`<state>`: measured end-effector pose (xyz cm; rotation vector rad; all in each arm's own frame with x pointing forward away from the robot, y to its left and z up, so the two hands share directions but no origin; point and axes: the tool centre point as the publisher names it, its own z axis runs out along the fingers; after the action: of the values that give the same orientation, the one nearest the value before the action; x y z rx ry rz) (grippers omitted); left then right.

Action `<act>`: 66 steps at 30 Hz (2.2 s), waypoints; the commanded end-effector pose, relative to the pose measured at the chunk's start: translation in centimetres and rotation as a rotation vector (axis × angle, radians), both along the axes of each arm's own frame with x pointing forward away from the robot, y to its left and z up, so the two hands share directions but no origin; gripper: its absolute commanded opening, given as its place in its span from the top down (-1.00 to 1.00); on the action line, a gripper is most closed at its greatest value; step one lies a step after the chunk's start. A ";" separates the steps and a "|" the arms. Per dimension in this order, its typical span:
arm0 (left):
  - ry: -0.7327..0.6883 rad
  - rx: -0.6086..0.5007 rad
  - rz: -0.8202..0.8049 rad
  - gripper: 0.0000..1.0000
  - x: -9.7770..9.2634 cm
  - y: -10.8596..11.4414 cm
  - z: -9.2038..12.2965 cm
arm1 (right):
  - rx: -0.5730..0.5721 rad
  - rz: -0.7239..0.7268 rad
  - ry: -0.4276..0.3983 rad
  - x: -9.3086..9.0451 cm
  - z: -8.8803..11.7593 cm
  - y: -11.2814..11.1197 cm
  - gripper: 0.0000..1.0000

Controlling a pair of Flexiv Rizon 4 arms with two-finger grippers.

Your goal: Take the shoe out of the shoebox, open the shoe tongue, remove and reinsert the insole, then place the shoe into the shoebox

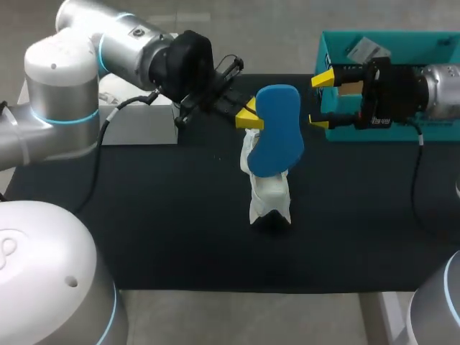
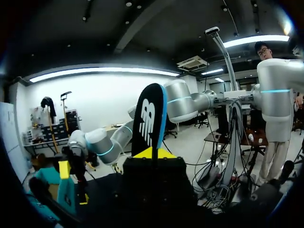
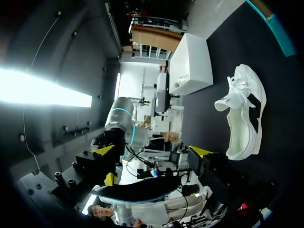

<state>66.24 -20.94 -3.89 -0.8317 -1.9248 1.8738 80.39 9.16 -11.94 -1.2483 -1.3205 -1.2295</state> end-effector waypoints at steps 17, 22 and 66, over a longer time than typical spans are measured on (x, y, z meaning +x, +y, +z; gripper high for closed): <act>-1.061 0.018 0.152 1.00 2.8 0.7 0.4 | -0.001 0.000 0.001 0.1 0.0 0.2 -1.00; -1.048 0.021 0.143 1.00 2.7 0.5 -0.5 | -0.001 0.000 0.001 0.1 0.0 0.2 -1.00; -1.119 0.065 0.028 1.00 6.5 -4.2 -6.0 | 0.027 0.003 0.010 0.1 -0.2 0.9 -1.00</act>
<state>72.41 -24.69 -9.83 -2.1557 -2.5055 1.4096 80.36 9.84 -11.98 -1.2330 -1.2927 -1.2372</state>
